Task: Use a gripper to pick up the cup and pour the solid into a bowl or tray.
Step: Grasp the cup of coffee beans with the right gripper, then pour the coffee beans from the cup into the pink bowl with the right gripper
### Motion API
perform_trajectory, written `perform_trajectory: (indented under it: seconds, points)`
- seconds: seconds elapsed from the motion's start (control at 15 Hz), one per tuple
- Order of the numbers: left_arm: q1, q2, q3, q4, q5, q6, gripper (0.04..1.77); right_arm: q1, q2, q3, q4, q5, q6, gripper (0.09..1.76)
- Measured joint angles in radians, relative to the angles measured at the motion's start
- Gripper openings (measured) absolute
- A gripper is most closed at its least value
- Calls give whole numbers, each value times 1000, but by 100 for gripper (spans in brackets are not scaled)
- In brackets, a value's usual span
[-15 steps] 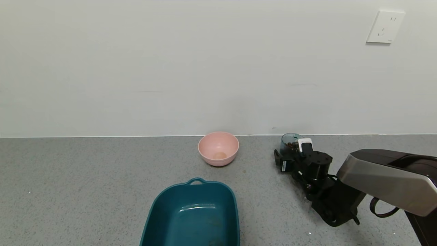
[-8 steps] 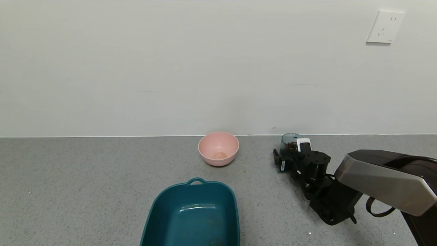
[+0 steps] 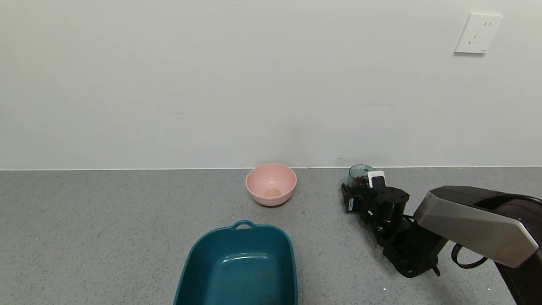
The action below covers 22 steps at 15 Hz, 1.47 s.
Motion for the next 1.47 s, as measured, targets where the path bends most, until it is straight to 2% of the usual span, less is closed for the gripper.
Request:
perform_trajectory:
  seconds: [0.6,1.2,1.47]
  points:
    - [0,0,0,0,0,0,175,0,-33,13,34,7,-21,138]
    - [0,0,0,0,0,0,175,1,-270,14,341,90,-24,138]
    - [0,0,0,0,0,0,175,13,-315,-17,413,121,-107,138]
